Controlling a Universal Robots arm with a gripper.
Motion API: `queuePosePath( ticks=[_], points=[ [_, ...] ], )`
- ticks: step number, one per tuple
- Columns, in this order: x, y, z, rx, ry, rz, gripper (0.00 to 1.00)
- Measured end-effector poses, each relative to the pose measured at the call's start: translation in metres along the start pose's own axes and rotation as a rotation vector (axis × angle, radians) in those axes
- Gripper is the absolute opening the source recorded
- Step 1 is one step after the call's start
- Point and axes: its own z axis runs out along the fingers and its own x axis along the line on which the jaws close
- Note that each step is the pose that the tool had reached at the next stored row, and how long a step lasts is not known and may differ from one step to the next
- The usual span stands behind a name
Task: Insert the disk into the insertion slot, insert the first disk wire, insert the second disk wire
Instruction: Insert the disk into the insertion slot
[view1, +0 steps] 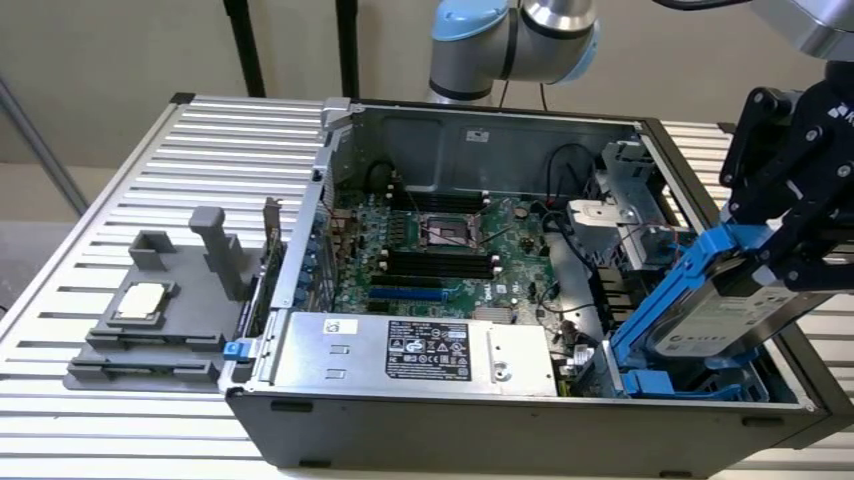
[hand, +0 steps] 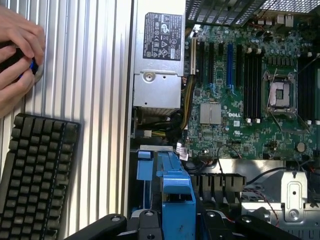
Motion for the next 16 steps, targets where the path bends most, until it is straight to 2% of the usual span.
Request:
queuePosePath(
  ticks=[7, 16],
  points=[
    [0.0016, -0.0001, 0.0033, -0.0004, -0.0024, -0.006, 0.32],
    [0.0023, -0.0003, 0.0091, -0.0009, -0.002, -0.013, 0.32]
  ],
)
